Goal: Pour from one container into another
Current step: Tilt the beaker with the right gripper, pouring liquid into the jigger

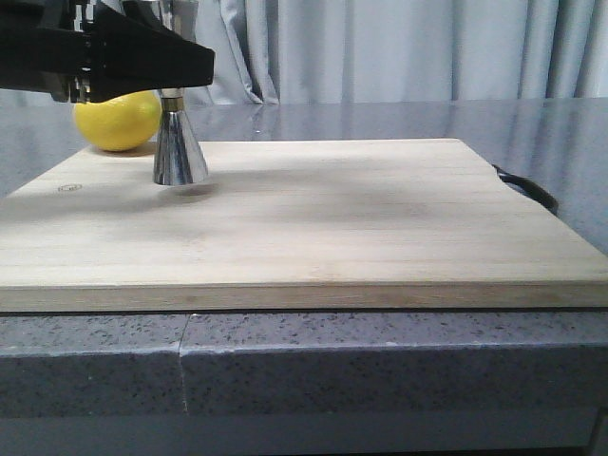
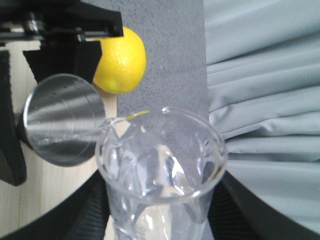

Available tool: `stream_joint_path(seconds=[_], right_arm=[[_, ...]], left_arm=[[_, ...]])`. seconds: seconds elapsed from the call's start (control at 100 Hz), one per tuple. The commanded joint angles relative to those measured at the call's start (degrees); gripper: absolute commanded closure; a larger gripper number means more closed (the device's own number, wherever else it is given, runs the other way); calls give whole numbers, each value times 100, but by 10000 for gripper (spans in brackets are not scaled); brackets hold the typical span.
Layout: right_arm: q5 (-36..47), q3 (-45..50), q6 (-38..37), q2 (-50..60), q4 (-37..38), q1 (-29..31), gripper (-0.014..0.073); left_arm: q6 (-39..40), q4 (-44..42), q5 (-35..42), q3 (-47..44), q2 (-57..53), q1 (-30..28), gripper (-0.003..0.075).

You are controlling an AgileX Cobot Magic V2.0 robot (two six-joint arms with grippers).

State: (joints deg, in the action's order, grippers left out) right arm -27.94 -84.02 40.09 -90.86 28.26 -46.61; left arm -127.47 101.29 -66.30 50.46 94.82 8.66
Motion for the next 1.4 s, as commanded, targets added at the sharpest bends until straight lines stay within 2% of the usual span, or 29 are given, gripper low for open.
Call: stream_joint_path(seconds=[0.0, 0.46, 1.39], right_arm=[[421, -217, 131, 233, 165, -38, 260], [402, -217, 131, 231, 608, -38, 260], [470, -217, 131, 231, 1021, -38, 260]], left_arm=[[33, 549, -514, 168, -263, 44, 447], [33, 549, -514, 168, -263, 44, 447], [33, 549, -514, 168, -263, 44, 446]])
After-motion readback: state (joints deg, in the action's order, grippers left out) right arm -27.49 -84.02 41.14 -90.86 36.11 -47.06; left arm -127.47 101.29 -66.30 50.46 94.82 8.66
